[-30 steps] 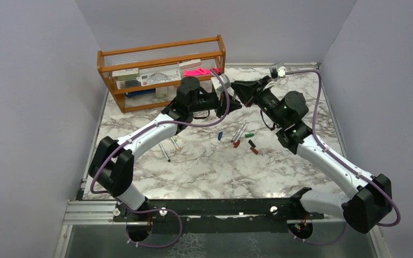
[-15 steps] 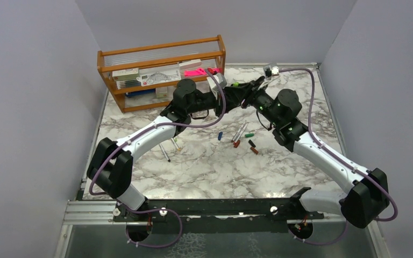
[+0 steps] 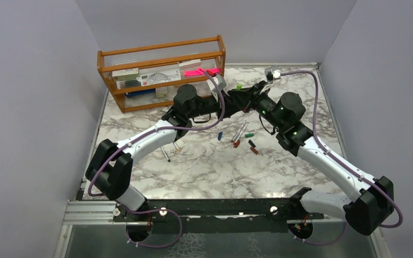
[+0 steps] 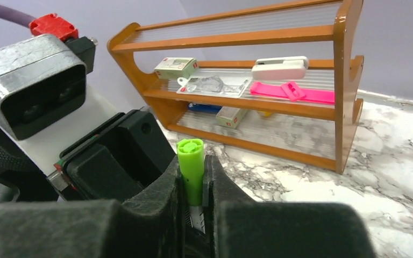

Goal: Insert the pens into the pen caps

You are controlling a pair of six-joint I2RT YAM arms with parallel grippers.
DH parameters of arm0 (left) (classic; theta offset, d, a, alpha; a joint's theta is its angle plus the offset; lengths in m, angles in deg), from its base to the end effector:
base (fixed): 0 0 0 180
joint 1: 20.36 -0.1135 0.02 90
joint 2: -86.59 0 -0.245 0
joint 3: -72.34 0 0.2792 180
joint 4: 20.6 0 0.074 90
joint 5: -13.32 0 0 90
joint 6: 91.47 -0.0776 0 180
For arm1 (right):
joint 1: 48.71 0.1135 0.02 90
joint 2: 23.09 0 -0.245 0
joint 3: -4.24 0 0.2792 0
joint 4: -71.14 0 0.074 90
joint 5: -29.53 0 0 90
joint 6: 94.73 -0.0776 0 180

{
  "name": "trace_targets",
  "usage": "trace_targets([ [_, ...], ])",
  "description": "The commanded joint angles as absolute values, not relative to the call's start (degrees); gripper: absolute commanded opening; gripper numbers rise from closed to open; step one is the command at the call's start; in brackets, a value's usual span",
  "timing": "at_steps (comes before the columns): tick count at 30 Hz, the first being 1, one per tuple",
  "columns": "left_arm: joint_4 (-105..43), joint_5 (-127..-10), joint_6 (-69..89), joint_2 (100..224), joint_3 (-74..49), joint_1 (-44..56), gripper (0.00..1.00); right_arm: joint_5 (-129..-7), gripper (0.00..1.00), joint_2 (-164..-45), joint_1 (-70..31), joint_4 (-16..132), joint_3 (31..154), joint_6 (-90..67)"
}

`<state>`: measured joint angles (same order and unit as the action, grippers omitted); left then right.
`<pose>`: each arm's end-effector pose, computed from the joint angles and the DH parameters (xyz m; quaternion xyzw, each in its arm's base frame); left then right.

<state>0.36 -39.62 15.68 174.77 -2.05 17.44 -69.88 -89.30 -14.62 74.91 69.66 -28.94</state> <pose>0.3018 -0.2933 0.3088 0.3469 0.5743 -0.5146 0.5339 0.2833 0.2071 0.3417 -0.1184 0.6785 0.4014 0.6038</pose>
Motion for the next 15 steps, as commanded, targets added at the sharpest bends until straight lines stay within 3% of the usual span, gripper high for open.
trace_targets([
  [1, 9.99, -42.18, 18.34, 173.54, -4.82, 17.56, 0.27, -70.18, 0.01, -88.48, -13.21, 64.66, 66.86, -29.87],
  [3, 9.95, -41.96, 18.44, 173.46, -4.34, 17.52, 0.66, -67.82, 0.01, -88.27, -13.26, 63.2, 67.95, -28.21],
  [5, 9.89, -43.23, 19.07, 172.65, -2.49, 17.57, 0.94, -65.86, 0.01, -88.66, -13.2, 61.44, 69.96, -26.14],
  [7, 9.89, -45.2, 20.59, 171.4, 0.57, 17.53, 0.99, -63.85, 0.01, -90.55, -13.21, 57.59, 74.62, -23.49],
  [15, 6.98, -52.11, 21.85, 159.6, 18.57, 17.39, 0.99, -46.22, 0.01, -111.1, -14.34, 37.99, 92.77, -14.37],
])
